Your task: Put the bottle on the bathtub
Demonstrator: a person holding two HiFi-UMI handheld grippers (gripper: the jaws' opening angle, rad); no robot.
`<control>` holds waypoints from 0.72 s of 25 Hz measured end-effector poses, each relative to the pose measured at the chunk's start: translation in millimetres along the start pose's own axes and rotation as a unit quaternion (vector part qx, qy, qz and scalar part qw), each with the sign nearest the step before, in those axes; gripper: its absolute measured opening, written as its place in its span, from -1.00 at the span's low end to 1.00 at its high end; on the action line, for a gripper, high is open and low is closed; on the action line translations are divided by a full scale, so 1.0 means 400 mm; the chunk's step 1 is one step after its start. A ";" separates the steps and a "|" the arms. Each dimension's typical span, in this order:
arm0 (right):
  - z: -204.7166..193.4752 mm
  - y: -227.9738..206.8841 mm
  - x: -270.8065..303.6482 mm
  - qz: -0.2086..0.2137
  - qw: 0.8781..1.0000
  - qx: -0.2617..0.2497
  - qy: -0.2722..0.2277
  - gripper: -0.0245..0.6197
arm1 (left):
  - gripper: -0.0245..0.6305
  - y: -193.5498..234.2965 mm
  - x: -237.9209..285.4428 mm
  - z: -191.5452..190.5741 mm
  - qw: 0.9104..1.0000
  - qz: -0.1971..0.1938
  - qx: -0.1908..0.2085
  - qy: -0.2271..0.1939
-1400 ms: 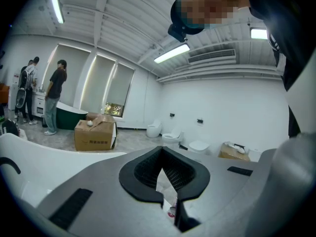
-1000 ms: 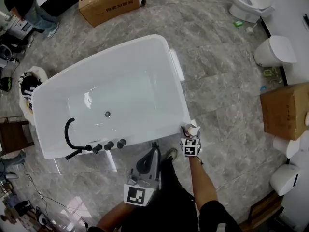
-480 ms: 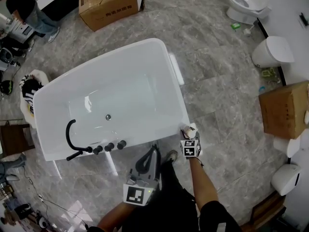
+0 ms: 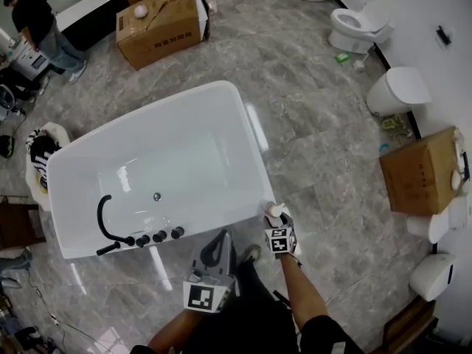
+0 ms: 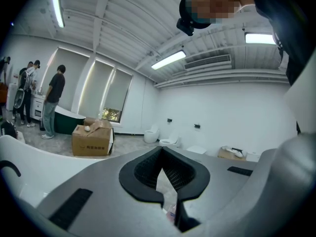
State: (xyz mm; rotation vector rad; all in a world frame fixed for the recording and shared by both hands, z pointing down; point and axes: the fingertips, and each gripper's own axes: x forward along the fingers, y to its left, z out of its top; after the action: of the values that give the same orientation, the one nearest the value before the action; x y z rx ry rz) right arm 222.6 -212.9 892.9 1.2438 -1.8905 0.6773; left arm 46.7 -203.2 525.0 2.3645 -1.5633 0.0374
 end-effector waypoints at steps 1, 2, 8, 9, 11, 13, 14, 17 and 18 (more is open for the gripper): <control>-0.007 0.006 -0.015 0.007 1.000 0.007 0.006 -0.20 | -0.88 -0.004 -0.002 0.007 1.000 0.000 0.001 -0.002; -0.015 0.011 -0.031 0.015 1.000 0.015 0.014 -0.20 | -0.88 -0.006 -0.004 0.014 1.000 0.000 0.003 -0.003; -0.017 0.045 -0.171 0.061 0.996 0.060 0.026 -0.27 | -0.88 -0.017 -0.024 0.070 0.999 -0.002 0.041 -0.019; 0.002 0.042 -0.202 0.061 0.996 0.063 0.011 -0.29 | -0.88 -0.024 -0.028 0.083 0.999 -0.005 0.045 -0.023; 0.059 0.033 -0.276 0.054 0.996 0.065 -0.027 -0.34 | -0.88 -0.037 -0.035 0.107 0.998 -0.008 0.049 -0.032; 0.142 0.026 -0.361 0.047 0.994 0.066 -0.074 -0.41 | -0.88 -0.047 -0.043 0.130 0.998 -0.009 0.050 -0.041; 0.190 0.024 -0.404 0.043 0.992 0.065 -0.102 -0.43 | -0.88 -0.050 -0.047 0.141 0.998 -0.009 0.051 -0.045; 0.311 0.022 -0.525 0.035 0.980 0.069 -0.183 -0.60 | -0.88 -0.065 -0.057 0.166 0.997 -0.010 0.057 -0.054; 0.344 0.026 -0.566 0.032 0.975 0.071 -0.209 -0.72 | -0.88 -0.071 -0.063 0.171 0.997 -0.010 0.060 -0.056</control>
State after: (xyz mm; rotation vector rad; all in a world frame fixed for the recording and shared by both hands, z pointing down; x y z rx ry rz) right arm 224.8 -196.4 628.2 1.5143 -2.2639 0.6289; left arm 52.3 -188.4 448.4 2.5133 -1.6303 -0.0057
